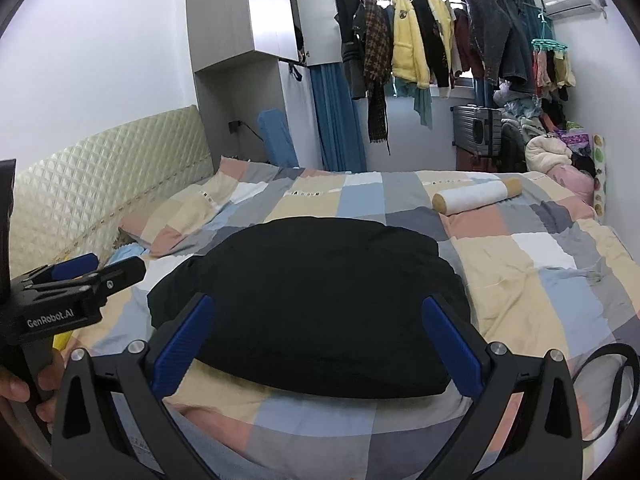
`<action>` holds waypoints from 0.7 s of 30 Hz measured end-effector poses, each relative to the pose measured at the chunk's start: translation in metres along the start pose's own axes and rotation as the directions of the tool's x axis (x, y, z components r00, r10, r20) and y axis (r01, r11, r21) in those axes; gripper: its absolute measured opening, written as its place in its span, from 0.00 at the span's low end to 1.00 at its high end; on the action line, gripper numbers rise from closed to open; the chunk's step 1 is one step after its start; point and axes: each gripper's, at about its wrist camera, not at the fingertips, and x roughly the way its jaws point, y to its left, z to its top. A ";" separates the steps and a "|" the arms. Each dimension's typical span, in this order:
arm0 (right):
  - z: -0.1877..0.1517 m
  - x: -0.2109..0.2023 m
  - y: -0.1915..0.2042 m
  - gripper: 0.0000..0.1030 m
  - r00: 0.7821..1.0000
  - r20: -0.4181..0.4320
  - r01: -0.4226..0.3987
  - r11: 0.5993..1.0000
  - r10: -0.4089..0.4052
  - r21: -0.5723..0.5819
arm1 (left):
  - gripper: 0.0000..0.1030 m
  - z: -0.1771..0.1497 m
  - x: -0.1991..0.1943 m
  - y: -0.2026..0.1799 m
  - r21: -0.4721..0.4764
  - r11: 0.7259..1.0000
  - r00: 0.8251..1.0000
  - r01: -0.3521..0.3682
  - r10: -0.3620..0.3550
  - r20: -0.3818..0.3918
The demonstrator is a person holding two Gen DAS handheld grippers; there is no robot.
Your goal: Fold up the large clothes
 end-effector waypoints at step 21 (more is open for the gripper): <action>-0.001 0.002 0.005 1.00 1.000 -0.007 0.003 1.000 -0.003 -0.012 | 0.97 -0.002 0.002 0.008 -0.009 1.000 1.000 0.008 -0.008 -0.012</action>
